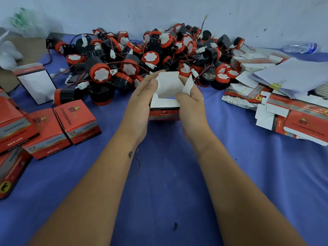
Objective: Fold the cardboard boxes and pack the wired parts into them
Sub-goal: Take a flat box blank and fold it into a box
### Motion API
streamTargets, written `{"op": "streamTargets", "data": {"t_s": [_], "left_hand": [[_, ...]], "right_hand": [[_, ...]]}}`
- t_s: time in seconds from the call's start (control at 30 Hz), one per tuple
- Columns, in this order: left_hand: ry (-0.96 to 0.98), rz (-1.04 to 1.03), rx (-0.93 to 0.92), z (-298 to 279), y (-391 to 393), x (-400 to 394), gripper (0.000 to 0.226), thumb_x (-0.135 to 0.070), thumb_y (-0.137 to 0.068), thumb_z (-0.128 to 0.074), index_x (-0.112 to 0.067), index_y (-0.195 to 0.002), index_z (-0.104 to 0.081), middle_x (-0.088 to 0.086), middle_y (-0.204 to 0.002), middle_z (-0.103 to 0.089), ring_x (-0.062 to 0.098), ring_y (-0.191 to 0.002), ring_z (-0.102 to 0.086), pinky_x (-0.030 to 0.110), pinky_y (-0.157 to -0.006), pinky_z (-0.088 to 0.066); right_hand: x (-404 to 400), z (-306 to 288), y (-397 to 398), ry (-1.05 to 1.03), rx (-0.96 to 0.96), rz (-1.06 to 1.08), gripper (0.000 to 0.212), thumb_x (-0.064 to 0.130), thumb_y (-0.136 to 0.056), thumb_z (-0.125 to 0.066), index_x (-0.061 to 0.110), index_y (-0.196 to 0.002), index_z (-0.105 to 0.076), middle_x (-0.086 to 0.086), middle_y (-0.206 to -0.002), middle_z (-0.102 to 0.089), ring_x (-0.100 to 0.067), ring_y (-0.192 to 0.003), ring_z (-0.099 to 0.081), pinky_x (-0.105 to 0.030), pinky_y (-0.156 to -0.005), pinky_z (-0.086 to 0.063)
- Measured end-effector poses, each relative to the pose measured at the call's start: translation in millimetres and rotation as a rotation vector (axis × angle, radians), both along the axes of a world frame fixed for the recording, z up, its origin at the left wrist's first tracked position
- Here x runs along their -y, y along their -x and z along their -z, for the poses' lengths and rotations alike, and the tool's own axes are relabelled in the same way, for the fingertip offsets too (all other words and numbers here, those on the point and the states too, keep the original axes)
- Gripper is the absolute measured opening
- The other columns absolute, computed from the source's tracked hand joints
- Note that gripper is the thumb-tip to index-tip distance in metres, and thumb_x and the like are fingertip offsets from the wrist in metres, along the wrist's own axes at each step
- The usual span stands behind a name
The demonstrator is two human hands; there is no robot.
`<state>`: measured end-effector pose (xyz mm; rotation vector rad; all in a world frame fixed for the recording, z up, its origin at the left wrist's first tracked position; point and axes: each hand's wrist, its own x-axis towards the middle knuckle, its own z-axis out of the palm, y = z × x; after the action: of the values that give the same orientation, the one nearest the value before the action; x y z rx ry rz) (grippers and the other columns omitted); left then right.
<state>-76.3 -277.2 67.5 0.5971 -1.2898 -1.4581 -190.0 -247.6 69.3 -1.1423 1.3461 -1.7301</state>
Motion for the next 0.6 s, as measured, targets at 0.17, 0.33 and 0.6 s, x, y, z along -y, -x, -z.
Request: {"op": "streamTargets", "data": {"t_s": [0.17,0.33,0.6], "left_hand": [[-0.064,0.005,-0.031,1.5,1.4,-1.3,0.03,-0.029,-0.106,-0.038,-0.027,-0.12,-0.065,0.005,-0.121,-0.07,0.023,-0.112,-0.066,0.037,-0.09,-0.056],[-0.122,0.039,-0.063,0.8,1.5,-3.7,0.031,-0.034,-0.105,-0.04,-0.033,-0.109,-0.07,-0.002,-0.109,-0.075,0.015,-0.099,-0.071,0.026,-0.075,-0.057],[-0.141,0.042,-0.044,1.2,2.3,-0.8,0.028,-0.033,-0.106,-0.039,-0.028,-0.117,-0.065,0.001,-0.113,-0.073,0.019,-0.106,-0.069,0.033,-0.085,-0.058]], "right_hand": [[-2.9,-0.1,-4.7,0.084,-0.017,0.078,0.055,-0.003,-0.087,-0.043,0.038,-0.124,-0.05,0.004,-0.109,-0.063,-0.007,-0.087,-0.06,-0.021,-0.071,-0.052],[-4.1,-0.3,-8.5,0.157,-0.027,0.205,0.048,-0.003,-0.086,-0.05,0.03,-0.119,-0.04,-0.011,-0.106,-0.058,-0.018,-0.087,-0.059,-0.023,-0.066,-0.052],[-3.2,-1.5,-7.7,0.177,-0.14,0.206,0.036,-0.008,-0.084,-0.048,0.026,-0.093,-0.045,-0.004,-0.094,-0.055,-0.016,-0.084,-0.053,-0.022,-0.066,-0.048]]}}
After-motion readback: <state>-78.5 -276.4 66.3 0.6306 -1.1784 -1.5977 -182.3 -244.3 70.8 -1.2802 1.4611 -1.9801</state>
